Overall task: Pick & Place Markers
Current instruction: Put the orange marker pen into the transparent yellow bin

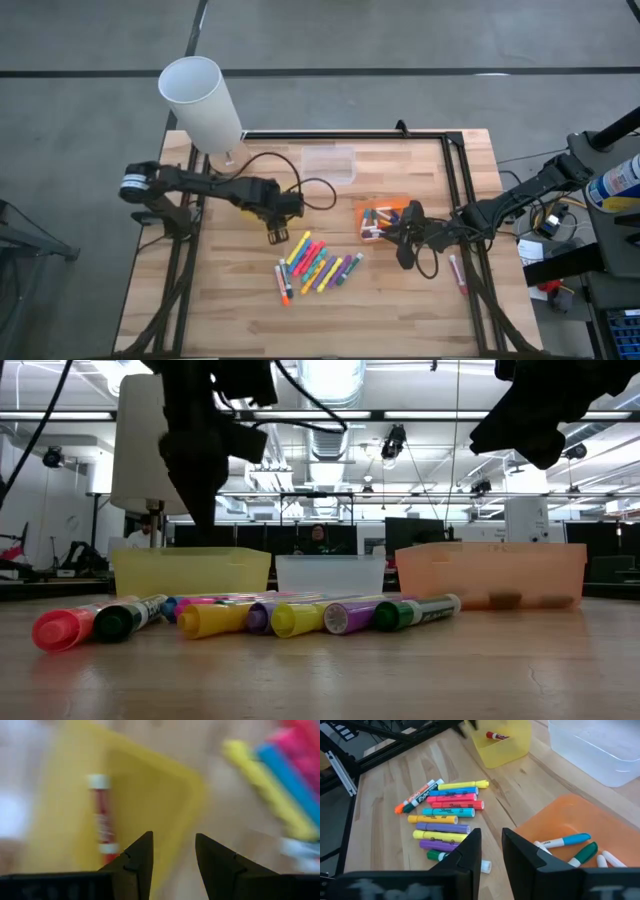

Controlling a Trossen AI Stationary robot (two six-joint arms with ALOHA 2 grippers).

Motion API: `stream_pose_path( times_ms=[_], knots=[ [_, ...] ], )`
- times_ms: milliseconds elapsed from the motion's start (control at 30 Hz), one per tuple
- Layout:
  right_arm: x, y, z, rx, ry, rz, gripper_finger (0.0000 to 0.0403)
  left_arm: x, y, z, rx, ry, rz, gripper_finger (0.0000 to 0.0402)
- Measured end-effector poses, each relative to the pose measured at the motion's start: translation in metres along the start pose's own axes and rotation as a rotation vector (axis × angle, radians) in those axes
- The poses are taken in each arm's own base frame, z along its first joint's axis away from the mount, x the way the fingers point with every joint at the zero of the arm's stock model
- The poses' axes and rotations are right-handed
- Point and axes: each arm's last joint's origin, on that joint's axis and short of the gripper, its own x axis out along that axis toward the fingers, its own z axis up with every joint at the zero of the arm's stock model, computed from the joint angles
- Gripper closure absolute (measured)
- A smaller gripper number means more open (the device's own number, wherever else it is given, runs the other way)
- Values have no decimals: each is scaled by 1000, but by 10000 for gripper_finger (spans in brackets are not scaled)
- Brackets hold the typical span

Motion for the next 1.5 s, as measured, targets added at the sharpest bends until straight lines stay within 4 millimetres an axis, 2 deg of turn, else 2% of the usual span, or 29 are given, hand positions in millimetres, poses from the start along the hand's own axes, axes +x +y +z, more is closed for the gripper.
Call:
stream_pose_path(
  times_ms=[100, 300, 567, 700, 833, 1067, 1367, 1500],
  knots=[
    [0, 0, 0, -2, 0, 0, 335, -6, -17, -6, 46, 8, -102, 262],
    [0, 0, 0, -3, 0, 0, 328, -14, -52, -18, 186, -26, -142, 262],
    [0, 0, 0, -61, 3, 4, 331, -22, -104, -35, 484, -163, -254, 262],
    [0, 0, 0, -54, 3, 4, 337, -23, -122, -39, 543, -217, -300, 262],
    [0, 0, 0, -12, 0, 7, 339, -15, -132, -41, 587, -221, -318, 262],
    [0, 2, 2, 9, -14, 20, 338, 11, -141, -53, 652, -151, -366, 262],
    [0, 2, 3, 12, -23, 26, 336, 37, -133, -68, 681, -140, -310, 262],
    [0, 2, 3, 12, -23, 26, 334, 41, -132, -69, 681, -164, -276, 262]
  ],
)
